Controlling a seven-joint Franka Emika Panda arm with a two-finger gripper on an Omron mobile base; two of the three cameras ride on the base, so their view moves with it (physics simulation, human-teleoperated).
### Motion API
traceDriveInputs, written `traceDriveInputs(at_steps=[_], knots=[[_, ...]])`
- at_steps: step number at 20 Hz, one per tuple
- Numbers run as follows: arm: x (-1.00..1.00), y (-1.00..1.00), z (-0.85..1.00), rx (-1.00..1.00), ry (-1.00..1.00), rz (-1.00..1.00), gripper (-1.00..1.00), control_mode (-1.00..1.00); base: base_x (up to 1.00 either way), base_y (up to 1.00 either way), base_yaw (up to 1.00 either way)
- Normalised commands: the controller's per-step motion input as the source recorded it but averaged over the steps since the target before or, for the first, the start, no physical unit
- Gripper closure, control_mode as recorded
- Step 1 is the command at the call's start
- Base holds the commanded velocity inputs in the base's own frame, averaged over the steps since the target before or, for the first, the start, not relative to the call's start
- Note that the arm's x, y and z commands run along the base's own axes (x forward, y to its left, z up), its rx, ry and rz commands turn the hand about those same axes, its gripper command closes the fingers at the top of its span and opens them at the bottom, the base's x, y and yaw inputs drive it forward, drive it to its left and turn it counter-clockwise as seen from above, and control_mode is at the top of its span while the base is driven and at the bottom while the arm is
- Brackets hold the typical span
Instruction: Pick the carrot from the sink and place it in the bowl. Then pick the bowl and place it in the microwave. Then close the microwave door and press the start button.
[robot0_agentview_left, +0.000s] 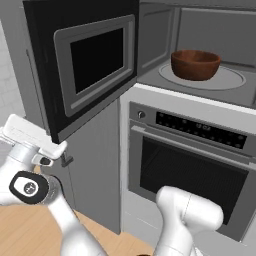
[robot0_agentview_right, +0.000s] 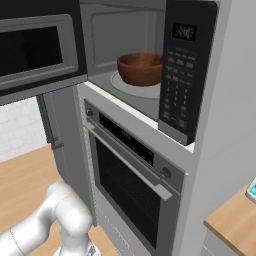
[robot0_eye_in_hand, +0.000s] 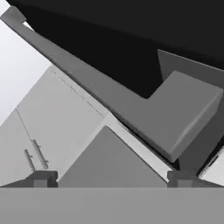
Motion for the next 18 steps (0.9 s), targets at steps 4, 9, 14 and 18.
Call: traceDriveInputs(at_steps=[4,9,14,18], knots=[[0.02,-0.78,0.33,0.16,-0.09,0.0,-1.0,-1.0,0.0,0.0,0.0],[-0.27,-0.72,0.65,0.16,-0.22,0.0,-1.0,-1.0,0.0,0.0,0.0],[-0.44,-0.77,0.99,0.21,-0.34,0.0,-1.0,-1.0,0.0,0.0,0.0],[-0.46,-0.92,0.95,0.24,-0.24,0.0,-1.0,-1.0,0.0,0.0,0.0]])
